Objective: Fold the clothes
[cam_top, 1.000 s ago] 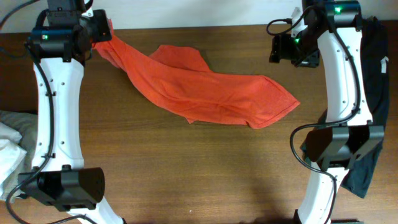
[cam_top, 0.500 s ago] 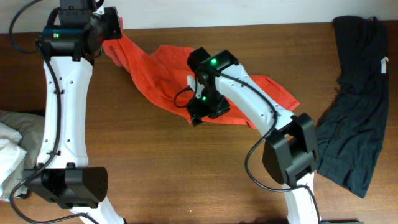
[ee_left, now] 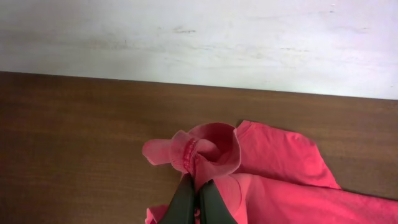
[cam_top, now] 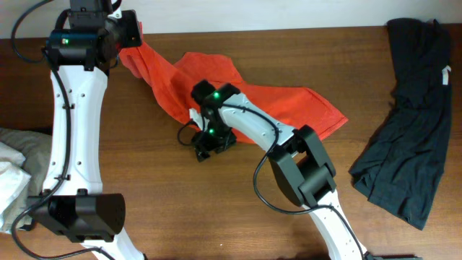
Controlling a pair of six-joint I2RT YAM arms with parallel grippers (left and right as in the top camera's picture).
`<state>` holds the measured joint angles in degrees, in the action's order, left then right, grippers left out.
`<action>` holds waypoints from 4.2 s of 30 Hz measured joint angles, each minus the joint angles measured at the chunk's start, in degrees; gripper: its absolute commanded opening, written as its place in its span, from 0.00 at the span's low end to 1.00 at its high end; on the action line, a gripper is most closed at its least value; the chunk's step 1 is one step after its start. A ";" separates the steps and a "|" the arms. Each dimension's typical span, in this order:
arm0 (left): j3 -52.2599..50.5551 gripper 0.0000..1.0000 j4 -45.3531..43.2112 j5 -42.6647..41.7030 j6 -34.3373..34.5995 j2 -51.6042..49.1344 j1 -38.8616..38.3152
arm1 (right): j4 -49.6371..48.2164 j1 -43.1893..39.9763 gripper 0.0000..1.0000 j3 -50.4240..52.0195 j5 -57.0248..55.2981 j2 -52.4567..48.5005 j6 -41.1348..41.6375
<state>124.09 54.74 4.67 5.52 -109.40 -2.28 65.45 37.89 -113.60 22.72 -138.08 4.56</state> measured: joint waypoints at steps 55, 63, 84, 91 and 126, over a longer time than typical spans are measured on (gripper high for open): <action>0.24 0.01 -8.74 2.99 -0.44 3.67 -0.02 | 26.75 -30.36 0.04 -44.09 -25.29 21.03 6.86; 0.44 0.01 -11.74 9.57 -2.97 10.49 -0.28 | 28.20 -41.66 0.04 -54.62 -22.40 24.24 6.84; 2.40 0.01 -13.66 10.62 -7.48 24.70 -0.28 | 26.62 -41.66 0.04 -55.45 -19.82 29.20 6.84; 0.76 0.01 -34.67 10.95 -6.34 8.61 0.57 | 14.19 -41.66 0.04 -54.16 -18.49 19.69 7.50; -14.08 0.01 12.90 2.34 -0.02 -2.05 3.23 | 31.61 -41.11 0.04 -21.00 -13.14 7.39 2.93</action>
<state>110.02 67.64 7.01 5.50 -111.46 0.95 97.06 -3.22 -134.61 9.58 -130.69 7.49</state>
